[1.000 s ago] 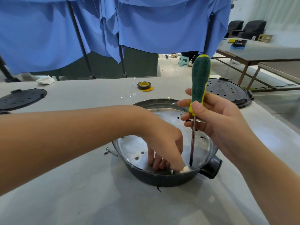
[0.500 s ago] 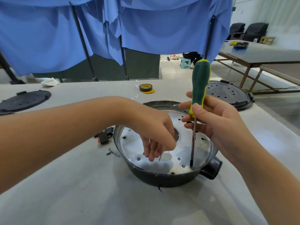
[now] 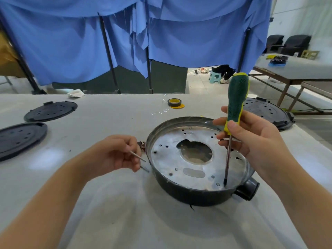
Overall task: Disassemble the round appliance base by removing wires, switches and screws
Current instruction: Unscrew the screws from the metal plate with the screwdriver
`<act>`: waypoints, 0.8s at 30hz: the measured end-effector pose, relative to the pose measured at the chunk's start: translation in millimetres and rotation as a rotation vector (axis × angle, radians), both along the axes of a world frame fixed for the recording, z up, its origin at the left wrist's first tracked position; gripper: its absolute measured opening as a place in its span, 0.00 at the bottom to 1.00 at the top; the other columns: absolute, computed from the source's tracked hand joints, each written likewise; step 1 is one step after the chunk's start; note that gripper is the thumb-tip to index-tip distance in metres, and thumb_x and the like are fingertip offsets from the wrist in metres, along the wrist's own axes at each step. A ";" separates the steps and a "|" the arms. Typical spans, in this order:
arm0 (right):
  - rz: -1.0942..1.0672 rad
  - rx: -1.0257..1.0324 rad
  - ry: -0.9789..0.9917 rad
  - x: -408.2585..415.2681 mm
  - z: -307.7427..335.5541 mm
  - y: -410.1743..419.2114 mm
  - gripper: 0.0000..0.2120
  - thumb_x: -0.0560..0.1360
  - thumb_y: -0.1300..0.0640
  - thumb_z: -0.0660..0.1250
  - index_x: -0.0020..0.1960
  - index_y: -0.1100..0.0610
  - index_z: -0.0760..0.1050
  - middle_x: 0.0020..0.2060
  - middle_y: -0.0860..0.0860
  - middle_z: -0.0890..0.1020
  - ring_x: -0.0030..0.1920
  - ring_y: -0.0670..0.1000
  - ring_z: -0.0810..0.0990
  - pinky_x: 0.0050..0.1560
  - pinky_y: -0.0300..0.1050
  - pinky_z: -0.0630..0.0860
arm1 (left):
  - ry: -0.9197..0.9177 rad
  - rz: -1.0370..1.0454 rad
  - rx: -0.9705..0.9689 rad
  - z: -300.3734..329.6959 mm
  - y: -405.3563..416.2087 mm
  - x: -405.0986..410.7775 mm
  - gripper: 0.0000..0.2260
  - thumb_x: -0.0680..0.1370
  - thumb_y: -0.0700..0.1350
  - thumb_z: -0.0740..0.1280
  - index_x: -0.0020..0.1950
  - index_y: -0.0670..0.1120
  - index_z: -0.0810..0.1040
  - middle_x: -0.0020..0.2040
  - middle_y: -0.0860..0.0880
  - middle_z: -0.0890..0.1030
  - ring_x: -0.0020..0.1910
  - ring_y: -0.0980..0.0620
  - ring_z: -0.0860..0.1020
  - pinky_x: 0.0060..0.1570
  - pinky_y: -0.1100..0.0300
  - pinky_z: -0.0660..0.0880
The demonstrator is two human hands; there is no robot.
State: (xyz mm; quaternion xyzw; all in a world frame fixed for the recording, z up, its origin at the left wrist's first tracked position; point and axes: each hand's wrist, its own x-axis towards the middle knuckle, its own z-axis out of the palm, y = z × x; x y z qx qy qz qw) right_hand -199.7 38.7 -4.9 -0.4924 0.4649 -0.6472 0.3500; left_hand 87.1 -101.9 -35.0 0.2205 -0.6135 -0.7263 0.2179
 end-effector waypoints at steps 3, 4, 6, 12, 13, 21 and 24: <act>-0.003 -0.002 0.006 2.1 1.4 1.6 0.14 0.75 0.61 0.63 0.60 0.54 0.76 0.46 0.51 0.85 0.39 0.49 0.83 0.40 0.39 0.80 | -0.028 0.081 0.084 -18.8 -8.2 14.5 0.10 0.58 0.41 0.74 0.32 0.41 0.74 0.33 0.39 0.76 0.31 0.42 0.78 0.33 0.55 0.78; -0.005 -0.007 0.007 3.3 2.2 2.4 0.14 0.75 0.61 0.63 0.59 0.54 0.76 0.46 0.51 0.85 0.39 0.49 0.83 0.41 0.39 0.80 | -0.081 0.109 0.084 -22.7 -10.5 17.5 0.08 0.59 0.40 0.72 0.31 0.41 0.74 0.33 0.39 0.76 0.31 0.42 0.78 0.33 0.55 0.78; -0.014 -0.027 0.006 5.7 4.9 4.0 0.14 0.75 0.62 0.62 0.59 0.53 0.76 0.45 0.51 0.85 0.38 0.49 0.82 0.41 0.40 0.80 | -0.197 0.151 0.059 -28.6 -12.2 19.5 0.05 0.59 0.41 0.69 0.30 0.42 0.75 0.32 0.39 0.77 0.30 0.42 0.79 0.33 0.55 0.79; 0.024 -0.101 0.149 11.5 25.2 8.3 0.13 0.78 0.63 0.61 0.56 0.49 0.77 0.37 0.48 0.80 0.33 0.47 0.72 0.33 0.37 0.73 | -0.377 0.139 0.010 -31.3 -4.2 9.4 0.08 0.59 0.43 0.68 0.33 0.42 0.71 0.33 0.36 0.78 0.31 0.42 0.80 0.24 0.60 0.74; 0.017 -0.086 0.270 11.8 28.1 8.9 0.11 0.77 0.60 0.63 0.54 0.46 0.77 0.36 0.50 0.78 0.31 0.49 0.71 0.33 0.37 0.72 | -0.403 0.142 -0.016 -31.0 -3.6 7.3 0.09 0.60 0.44 0.68 0.34 0.42 0.70 0.34 0.35 0.79 0.31 0.43 0.79 0.22 0.61 0.72; 0.115 0.296 1.277 21.1 13.4 24.8 0.29 0.53 0.25 0.68 0.44 0.42 0.68 0.37 0.42 0.76 0.36 0.43 0.74 0.32 0.39 0.69 | -0.599 0.209 -0.223 -32.6 -4.2 -0.4 0.05 0.70 0.43 0.62 0.36 0.42 0.69 0.33 0.39 0.81 0.22 0.48 0.72 0.20 0.66 0.60; 0.114 0.335 1.410 23.3 0.7 29.1 0.31 0.51 0.24 0.67 0.46 0.41 0.68 0.36 0.43 0.77 0.38 0.42 0.74 0.39 0.44 0.74 | -0.688 0.259 -0.321 -34.4 -5.8 0.2 0.07 0.75 0.39 0.60 0.37 0.42 0.72 0.29 0.42 0.79 0.20 0.49 0.70 0.20 0.66 0.60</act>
